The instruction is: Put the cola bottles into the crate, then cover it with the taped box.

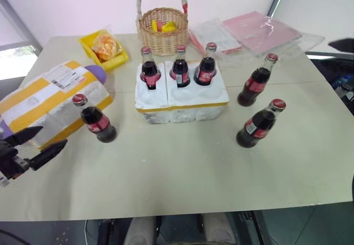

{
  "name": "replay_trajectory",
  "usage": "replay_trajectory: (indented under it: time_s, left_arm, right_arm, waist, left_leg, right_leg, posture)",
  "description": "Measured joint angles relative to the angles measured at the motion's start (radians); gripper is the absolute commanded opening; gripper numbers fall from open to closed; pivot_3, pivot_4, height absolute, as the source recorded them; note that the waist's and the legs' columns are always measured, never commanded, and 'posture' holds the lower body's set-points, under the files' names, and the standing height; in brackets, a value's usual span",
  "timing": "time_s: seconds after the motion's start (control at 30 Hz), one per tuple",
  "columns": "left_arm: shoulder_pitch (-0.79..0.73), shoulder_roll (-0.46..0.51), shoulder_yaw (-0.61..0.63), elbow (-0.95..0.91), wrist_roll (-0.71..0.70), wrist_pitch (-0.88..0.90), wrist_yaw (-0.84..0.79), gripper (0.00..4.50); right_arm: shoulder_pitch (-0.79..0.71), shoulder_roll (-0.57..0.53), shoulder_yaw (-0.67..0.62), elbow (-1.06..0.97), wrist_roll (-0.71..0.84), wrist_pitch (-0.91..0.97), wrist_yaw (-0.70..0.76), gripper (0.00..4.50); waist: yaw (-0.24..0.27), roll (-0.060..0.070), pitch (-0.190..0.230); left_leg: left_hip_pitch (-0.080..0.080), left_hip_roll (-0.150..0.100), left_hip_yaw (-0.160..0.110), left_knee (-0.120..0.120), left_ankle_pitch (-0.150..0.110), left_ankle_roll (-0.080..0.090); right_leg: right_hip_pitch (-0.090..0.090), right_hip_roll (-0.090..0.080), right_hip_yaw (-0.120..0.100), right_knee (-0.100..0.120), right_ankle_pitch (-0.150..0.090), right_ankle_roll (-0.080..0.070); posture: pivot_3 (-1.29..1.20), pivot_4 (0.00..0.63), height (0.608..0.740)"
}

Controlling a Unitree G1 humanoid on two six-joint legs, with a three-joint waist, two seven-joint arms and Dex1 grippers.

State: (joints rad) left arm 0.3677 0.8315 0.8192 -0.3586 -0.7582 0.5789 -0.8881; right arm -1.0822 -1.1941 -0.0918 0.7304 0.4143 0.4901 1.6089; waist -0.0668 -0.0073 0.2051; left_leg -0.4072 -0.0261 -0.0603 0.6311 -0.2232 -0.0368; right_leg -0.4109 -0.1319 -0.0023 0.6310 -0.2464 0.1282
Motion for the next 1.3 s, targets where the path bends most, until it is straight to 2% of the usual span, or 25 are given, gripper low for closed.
replay_trajectory:
  time_s: [0.1, 0.3, 0.43, 0.6, 0.97, 1.3]
  left_arm:
    - [-0.052, 0.008, -0.053, 0.018, 0.017, -0.008, -0.007, 4.47]
    - [-0.063, 0.008, -0.061, 0.026, 0.031, -0.016, -0.026, 4.47]
    - [-0.108, 0.007, -0.106, 0.037, 0.051, -0.019, -0.02, 4.47]
    - [-0.157, 0.001, -0.178, 0.053, 0.078, -0.026, -0.001, 4.47]
    - [-0.328, -0.08, -0.364, 0.152, 0.143, -0.06, 0.054, 4.47]
    - [-0.447, -0.129, -0.456, 0.246, 0.184, -0.085, 0.07, 4.47]
  right_arm:
    - [0.044, -0.008, 0.005, -0.25, 0.15, 0.137, 0.002, 4.5]
    - [0.169, -0.01, -0.02, -0.503, 0.262, 0.261, 0.002, 4.5]
    - [0.179, -0.003, -0.061, -0.645, 0.34, 0.327, -0.017, 4.5]
    - [0.181, -0.001, -0.081, -0.67, 0.36, 0.354, -0.042, 4.5]
    - [0.211, 0.012, -0.09, -0.673, 0.377, 0.356, -0.074, 4.5]
    - [0.242, 0.012, -0.107, -0.689, 0.389, 0.357, -0.093, 4.5]
  waist:
    - [0.006, 0.0, 0.0]
    - [0.022, -0.001, -0.001]
    - [0.034, -0.001, -0.001]
    - [0.037, -0.002, -0.001]
    - [0.053, -0.002, -0.001]
    - [0.052, -0.002, -0.001]
  left_leg:
    - [0.0, 0.002, 0.0, 0.0, 0.0, 0.0]
    - [-0.001, 0.002, 0.002, 0.001, 0.0, 0.0]
    - [-0.001, 0.004, 0.002, 0.002, 0.0, 0.0]
    - [-0.001, 0.005, 0.002, 0.003, 0.0, 0.0]
    - [-0.001, 0.007, 0.002, 0.003, 0.0, 0.0]
    - [-0.001, 0.007, 0.002, 0.003, 0.0, 0.0]
  right_leg:
    - [0.0, 0.002, 0.0, 0.0, 0.001, -0.001]
    - [-0.001, 0.002, 0.001, -0.001, 0.002, -0.003]
    - [-0.001, 0.005, 0.0, -0.001, 0.003, -0.004]
    - [-0.001, 0.005, 0.001, -0.002, 0.003, -0.005]
    - [-0.001, 0.007, 0.001, -0.001, 0.004, -0.005]
    - [-0.001, 0.008, 0.001, -0.001, 0.006, -0.003]
  posture:
    - [0.0, 0.15, 0.738]
    - [0.0, 0.15, 0.738]
    - [0.0, 0.15, 0.738]
    - [0.0, 0.15, 0.738]
    - [0.0, 0.15, 0.738]
    - [0.0, 0.15, 0.738]
